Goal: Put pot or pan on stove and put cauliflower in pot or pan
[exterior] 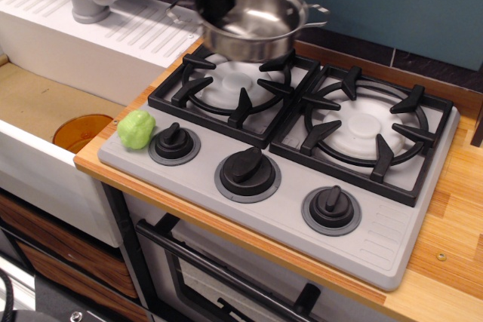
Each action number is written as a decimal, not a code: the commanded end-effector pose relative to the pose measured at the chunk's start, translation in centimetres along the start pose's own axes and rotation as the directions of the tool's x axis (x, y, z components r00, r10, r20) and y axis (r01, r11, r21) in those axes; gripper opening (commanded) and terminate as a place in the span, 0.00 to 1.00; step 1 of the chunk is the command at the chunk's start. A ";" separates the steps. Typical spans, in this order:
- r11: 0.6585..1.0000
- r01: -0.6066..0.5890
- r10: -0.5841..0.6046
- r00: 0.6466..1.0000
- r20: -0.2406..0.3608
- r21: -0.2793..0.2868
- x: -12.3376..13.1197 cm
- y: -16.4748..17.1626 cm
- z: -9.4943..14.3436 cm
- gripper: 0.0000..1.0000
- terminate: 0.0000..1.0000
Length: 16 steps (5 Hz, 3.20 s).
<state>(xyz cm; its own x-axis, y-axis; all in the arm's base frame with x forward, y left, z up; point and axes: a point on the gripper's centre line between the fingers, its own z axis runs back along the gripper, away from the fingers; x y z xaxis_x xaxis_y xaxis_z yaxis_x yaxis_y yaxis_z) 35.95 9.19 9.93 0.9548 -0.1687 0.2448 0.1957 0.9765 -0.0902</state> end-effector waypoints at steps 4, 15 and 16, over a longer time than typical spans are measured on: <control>1.000 -0.008 0.009 0.991 0.133 -0.008 0.4 0.2 -3.0 1.00 0.00; 0.911 -0.032 -0.063 0.974 0.216 0.411 -6.6 -1.1 5.3 1.00 0.00; 0.912 -0.041 -0.047 0.978 0.204 0.408 -7.7 -0.7 3.7 1.00 0.00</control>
<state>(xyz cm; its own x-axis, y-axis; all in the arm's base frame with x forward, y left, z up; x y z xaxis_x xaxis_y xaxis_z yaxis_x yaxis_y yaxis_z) 26.79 10.15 10.82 0.8927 -0.1791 0.4136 0.0610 0.9572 0.2829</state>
